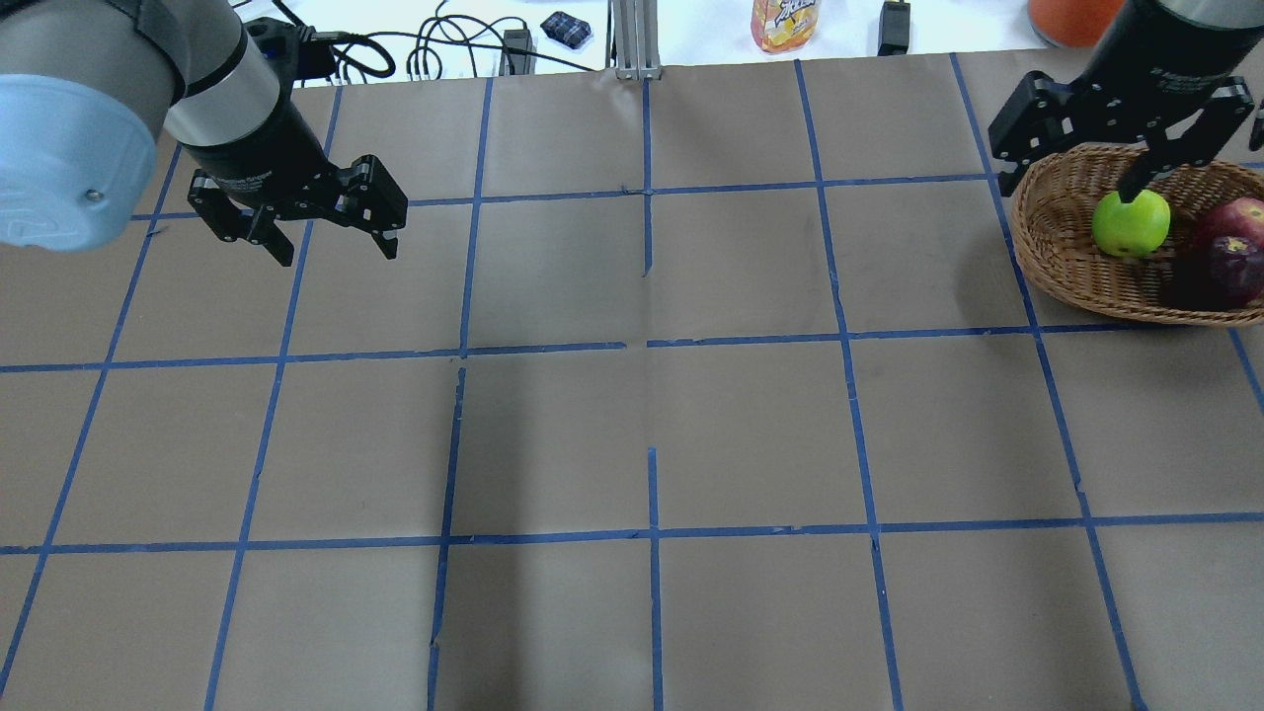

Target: Put all apples into basket

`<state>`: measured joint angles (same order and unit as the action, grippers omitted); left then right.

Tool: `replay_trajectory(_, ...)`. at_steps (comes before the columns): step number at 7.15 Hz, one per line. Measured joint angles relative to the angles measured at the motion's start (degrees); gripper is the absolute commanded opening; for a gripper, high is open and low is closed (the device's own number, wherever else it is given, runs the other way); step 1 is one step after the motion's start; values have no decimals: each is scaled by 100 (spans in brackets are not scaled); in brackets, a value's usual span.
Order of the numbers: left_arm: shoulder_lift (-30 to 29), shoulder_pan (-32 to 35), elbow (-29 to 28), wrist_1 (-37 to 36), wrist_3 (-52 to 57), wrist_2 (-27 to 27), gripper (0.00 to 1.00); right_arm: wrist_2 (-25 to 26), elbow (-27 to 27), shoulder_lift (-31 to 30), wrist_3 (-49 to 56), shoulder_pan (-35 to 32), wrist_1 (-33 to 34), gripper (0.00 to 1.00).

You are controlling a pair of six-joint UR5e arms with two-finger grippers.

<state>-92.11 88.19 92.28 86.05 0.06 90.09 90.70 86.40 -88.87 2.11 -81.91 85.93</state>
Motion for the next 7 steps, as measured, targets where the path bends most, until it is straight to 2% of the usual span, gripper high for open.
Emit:
replay_trajectory(3,4,-4,-5,0,2,0,100,-18,93,-87,-529,-741,-24,100)
replay_trajectory(7,0,-4,-9,0,3,0,100,-1,227,-102,-475,-850,-159,100)
